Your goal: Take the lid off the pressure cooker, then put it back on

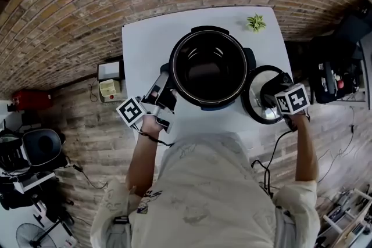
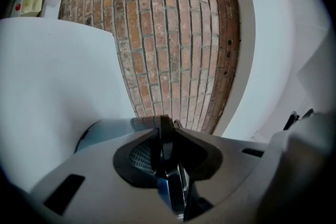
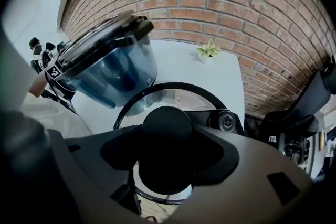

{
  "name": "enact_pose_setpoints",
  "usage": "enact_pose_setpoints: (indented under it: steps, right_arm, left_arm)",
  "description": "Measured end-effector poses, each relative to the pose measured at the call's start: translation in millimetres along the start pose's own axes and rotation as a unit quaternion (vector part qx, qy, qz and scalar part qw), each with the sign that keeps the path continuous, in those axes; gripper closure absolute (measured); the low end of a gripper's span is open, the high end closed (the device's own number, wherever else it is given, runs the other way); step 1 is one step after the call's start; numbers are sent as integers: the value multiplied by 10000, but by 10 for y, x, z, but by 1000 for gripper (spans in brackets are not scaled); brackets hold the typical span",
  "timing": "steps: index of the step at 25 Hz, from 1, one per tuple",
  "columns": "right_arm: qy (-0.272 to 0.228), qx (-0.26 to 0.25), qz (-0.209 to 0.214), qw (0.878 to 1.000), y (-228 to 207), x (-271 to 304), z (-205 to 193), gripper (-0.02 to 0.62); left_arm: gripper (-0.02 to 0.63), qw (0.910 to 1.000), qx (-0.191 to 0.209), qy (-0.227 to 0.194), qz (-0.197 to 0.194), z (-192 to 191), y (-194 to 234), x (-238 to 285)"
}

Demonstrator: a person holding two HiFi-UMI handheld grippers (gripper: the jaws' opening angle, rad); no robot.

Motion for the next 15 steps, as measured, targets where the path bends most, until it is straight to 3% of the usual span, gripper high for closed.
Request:
enact_pose_setpoints:
  steps: [9, 15]
  right_arm:
    - [-377, -498, -600, 9962, -435, -991, 287, 304]
    - [-826, -869, -694, 9904, -444, -1682, 647, 304]
  left_arm:
    - [509, 9999, -65, -80, -104, -5, 4, 1]
    - [509, 9999, -31, -48, -142, -10, 7, 7]
Point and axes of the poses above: the fingertips, and each gripper's own axes: x forward along the fingers, y to its left, z out of its top, the point moved 4 cm from there along -x, backward along the fingers, and after that the axes turned 14 degrees about -z, right-handed, at the moved point
